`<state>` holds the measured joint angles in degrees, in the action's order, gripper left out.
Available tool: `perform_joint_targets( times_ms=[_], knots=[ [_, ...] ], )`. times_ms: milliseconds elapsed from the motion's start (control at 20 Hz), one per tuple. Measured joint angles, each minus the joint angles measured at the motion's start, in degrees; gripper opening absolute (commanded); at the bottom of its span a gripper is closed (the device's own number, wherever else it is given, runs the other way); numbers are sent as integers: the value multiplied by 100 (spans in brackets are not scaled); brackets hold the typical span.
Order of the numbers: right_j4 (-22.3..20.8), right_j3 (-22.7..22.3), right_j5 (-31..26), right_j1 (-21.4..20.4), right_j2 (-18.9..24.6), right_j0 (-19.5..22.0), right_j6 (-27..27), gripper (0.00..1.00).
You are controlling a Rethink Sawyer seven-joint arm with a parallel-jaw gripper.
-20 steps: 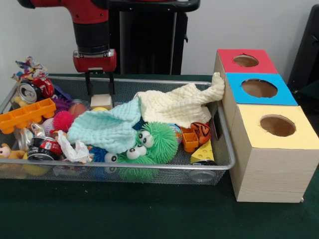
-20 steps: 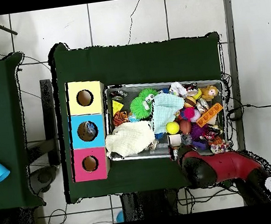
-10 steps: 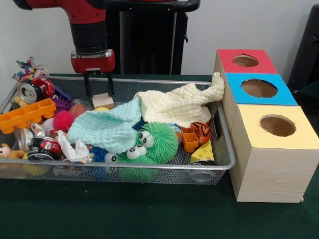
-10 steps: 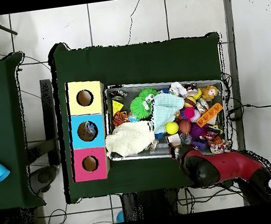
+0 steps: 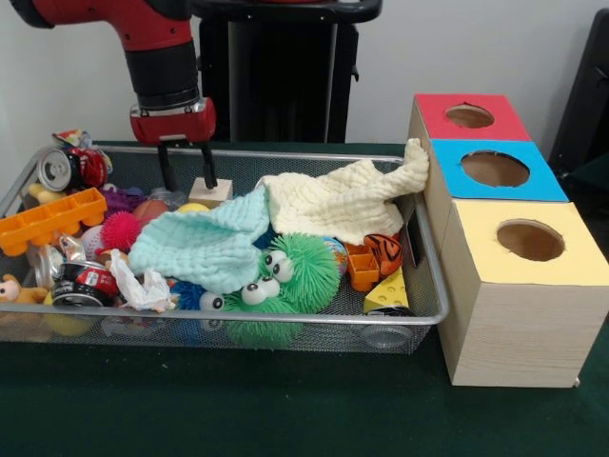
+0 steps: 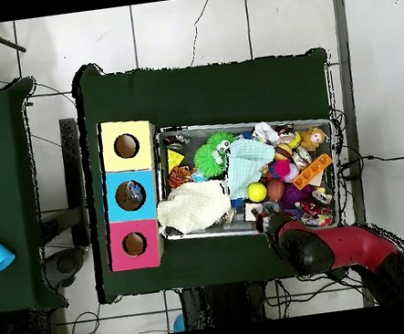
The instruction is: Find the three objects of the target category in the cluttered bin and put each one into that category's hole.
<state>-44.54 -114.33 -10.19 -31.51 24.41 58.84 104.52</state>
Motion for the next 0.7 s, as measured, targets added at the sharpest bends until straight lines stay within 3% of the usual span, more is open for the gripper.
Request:
perform_joint_targets(
  times_ms=[700],
  knots=[
    [112, -118, -80, 77, 319, 156, 0, 100]
  ],
)
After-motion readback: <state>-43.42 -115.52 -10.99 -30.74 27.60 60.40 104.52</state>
